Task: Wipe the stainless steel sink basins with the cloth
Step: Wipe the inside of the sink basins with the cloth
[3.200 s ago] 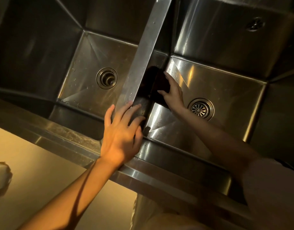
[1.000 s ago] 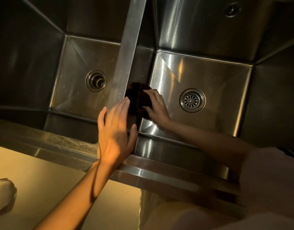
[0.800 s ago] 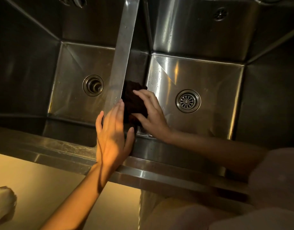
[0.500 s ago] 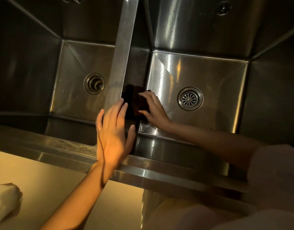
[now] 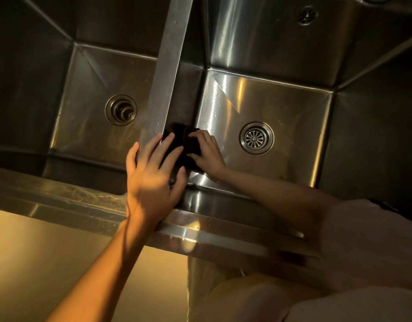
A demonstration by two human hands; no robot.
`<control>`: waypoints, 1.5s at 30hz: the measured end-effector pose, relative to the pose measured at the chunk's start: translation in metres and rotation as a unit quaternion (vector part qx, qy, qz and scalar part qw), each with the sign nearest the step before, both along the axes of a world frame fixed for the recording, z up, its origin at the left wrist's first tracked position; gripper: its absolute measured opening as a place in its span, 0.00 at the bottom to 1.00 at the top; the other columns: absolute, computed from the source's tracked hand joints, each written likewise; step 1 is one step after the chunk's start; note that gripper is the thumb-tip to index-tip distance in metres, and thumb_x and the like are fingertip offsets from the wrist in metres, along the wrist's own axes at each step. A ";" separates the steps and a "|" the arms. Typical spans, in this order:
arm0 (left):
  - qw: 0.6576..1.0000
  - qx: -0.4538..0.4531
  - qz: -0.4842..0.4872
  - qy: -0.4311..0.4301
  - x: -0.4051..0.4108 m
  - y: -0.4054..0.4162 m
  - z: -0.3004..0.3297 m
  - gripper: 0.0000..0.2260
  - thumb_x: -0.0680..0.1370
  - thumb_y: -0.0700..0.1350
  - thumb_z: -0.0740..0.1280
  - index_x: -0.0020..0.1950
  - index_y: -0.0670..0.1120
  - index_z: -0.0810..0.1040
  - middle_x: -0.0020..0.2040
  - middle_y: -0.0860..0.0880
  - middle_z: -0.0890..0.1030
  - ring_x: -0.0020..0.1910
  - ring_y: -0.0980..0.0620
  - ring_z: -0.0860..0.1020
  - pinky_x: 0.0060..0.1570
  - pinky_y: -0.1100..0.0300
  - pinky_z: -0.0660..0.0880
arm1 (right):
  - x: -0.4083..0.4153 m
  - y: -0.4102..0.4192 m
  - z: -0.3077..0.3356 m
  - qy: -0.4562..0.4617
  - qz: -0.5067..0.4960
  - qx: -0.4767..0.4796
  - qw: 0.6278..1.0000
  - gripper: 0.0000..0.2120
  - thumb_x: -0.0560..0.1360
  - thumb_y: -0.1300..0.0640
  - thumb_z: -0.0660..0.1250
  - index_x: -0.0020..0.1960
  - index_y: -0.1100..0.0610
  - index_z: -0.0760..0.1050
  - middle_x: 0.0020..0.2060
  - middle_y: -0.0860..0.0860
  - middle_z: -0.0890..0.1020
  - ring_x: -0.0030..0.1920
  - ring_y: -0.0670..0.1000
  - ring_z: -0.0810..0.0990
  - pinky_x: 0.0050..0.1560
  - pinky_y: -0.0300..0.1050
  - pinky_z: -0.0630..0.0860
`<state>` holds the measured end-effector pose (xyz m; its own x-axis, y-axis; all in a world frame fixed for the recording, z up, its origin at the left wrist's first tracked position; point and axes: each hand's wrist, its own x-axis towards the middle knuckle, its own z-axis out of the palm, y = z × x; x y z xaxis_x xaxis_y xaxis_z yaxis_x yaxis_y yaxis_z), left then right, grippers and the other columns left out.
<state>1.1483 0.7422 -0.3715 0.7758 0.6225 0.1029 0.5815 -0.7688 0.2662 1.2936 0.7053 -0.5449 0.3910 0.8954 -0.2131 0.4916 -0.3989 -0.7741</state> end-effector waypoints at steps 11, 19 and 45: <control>0.992 -0.019 0.107 -0.059 -0.023 -0.014 0.025 0.17 0.80 0.48 0.57 0.64 0.45 0.78 0.68 0.44 0.74 0.72 0.48 0.66 0.72 0.37 0.51 | -0.011 -0.032 0.130 0.097 0.026 0.195 0.976 0.24 0.67 0.62 0.76 0.60 0.63 0.71 0.56 0.57 0.72 0.59 0.46 0.70 0.64 0.36 0.67; 0.996 0.014 0.085 0.016 -0.060 -0.040 0.013 0.16 0.80 0.45 0.57 0.61 0.42 0.79 0.66 0.41 0.76 0.70 0.43 0.68 0.70 0.33 0.54 | -0.005 -0.019 0.022 -0.022 0.121 0.034 0.992 0.26 0.68 0.51 0.70 0.62 0.59 0.65 0.59 0.58 0.69 0.57 0.55 0.72 0.60 0.51 0.73; 0.985 -0.083 0.153 0.016 -0.054 -0.042 0.015 0.30 0.76 0.59 0.58 0.69 0.39 0.70 0.71 0.43 0.69 0.72 0.47 0.64 0.75 0.48 0.45 | -0.004 -0.042 0.116 0.121 0.254 0.115 0.953 0.25 0.67 0.60 0.76 0.62 0.56 0.72 0.60 0.48 0.71 0.61 0.47 0.73 0.61 0.43 0.72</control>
